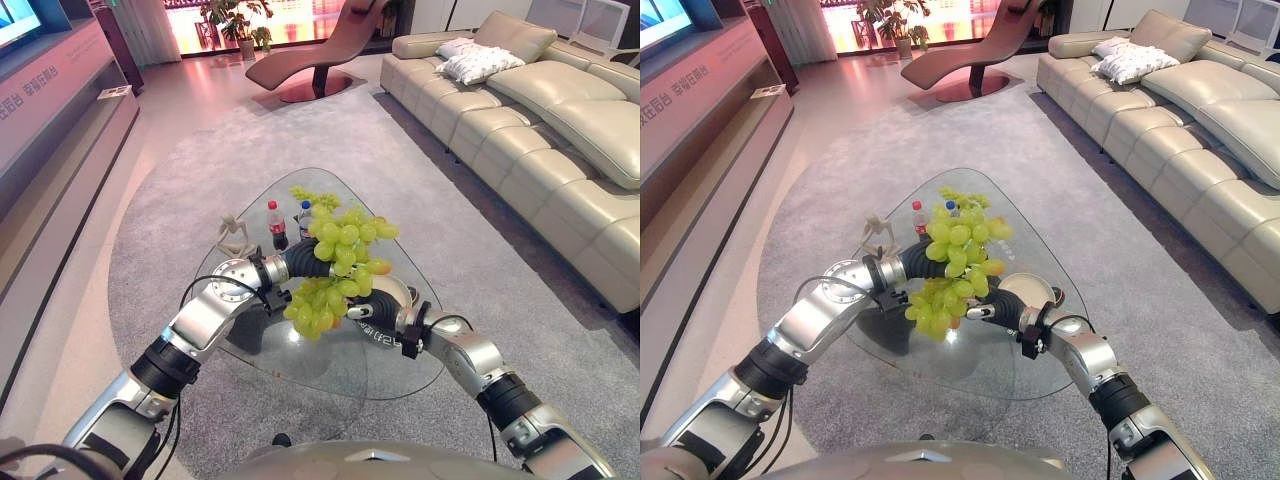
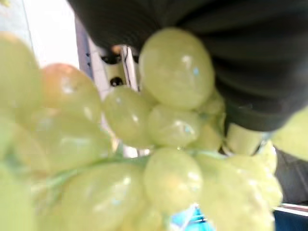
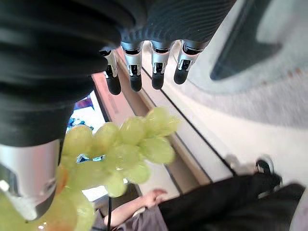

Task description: Pick up fruits into the plate

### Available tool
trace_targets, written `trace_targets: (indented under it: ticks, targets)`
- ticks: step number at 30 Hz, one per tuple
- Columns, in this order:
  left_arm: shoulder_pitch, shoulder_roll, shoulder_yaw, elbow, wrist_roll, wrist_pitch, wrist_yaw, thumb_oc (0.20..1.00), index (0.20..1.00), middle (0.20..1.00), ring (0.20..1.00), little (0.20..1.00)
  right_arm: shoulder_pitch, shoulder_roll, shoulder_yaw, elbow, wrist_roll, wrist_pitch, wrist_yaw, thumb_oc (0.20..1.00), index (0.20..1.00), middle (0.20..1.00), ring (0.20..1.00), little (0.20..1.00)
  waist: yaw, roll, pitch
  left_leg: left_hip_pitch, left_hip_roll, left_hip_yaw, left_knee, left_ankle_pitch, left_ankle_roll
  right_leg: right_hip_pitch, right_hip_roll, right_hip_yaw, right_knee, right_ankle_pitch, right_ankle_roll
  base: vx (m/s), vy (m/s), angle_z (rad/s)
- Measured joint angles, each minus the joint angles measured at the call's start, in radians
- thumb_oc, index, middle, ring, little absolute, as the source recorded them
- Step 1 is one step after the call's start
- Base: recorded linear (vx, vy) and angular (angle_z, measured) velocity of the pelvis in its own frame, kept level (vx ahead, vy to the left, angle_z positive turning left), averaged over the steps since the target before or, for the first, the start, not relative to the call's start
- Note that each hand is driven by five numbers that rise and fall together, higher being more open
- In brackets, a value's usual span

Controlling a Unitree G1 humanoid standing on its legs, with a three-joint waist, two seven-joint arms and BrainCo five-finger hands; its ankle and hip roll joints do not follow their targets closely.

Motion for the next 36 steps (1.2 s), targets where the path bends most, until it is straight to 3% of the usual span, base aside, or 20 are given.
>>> trace_targets:
  ticks: [10,15,31,32,34,36]
  targets:
    - [0.000,-0.032,0.000,-0.003,-0.010,0.001,0.025,0.200,0.200,0.200,0.200,0.200,0.033,0.058,0.036,-0.066,0.114,0.061,0.062,1.000,1.000,1.000,1.000,1.000,-0.001,0.001,0.000,0.002,0.000,0.006,0.000,0.003,0.005,-0.001,0.000,0.005,0.002,0.003,-0.004,-0.01,0.001,0.00]
    - [0.001,-0.038,0.001,-0.004,-0.011,0.001,0.025,0.200,0.200,0.200,0.200,0.200,0.077,0.068,0.060,-0.071,0.225,0.098,0.140,1.000,1.000,1.000,1.000,1.000,0.004,0.001,-0.001,0.001,0.000,0.007,0.000,0.000,0.001,-0.002,0.000,0.005,0.002,0.001,-0.002,0.00,0.000,0.00]
    - [0.046,-0.061,0.034,-0.003,-0.012,0.001,0.041,0.200,0.200,0.200,0.200,0.200,0.105,0.068,0.054,-0.071,0.298,0.070,0.161,1.000,1.000,1.000,1.000,1.000,0.005,0.010,-0.015,-0.002,0.001,0.006,0.000,-0.001,0.000,-0.005,-0.001,0.005,0.002,0.000,0.000,0.00,0.000,0.00]
    - [0.046,-0.063,0.036,-0.003,-0.012,0.001,0.041,0.200,0.200,0.200,0.200,0.200,0.105,0.069,0.054,-0.071,0.306,0.070,0.164,0.840,0.840,0.840,0.840,0.840,0.005,0.010,-0.015,-0.002,0.001,0.006,0.000,-0.001,0.000,-0.005,-0.001,0.005,0.002,0.000,0.000,0.00,0.000,0.00]
    - [0.046,-0.070,0.048,-0.003,-0.012,0.001,0.042,0.200,0.200,0.200,0.200,0.200,0.105,0.071,0.054,-0.071,0.306,0.070,0.165,0.200,0.200,0.200,0.200,0.200,0.005,0.010,-0.015,-0.003,0.001,0.005,0.000,-0.002,0.000,-0.005,-0.001,0.006,0.000,0.000,0.000,0.00,0.000,0.00]
    - [0.046,-0.073,0.052,-0.003,-0.012,0.001,0.043,0.200,0.200,0.200,0.200,0.200,0.105,0.071,0.054,-0.071,0.306,0.070,0.165,0.200,0.200,0.200,0.200,0.200,0.005,0.010,-0.015,-0.003,0.001,0.005,0.000,-0.002,0.000,-0.005,-0.001,0.006,0.000,0.000,0.000,0.00,0.000,0.00]
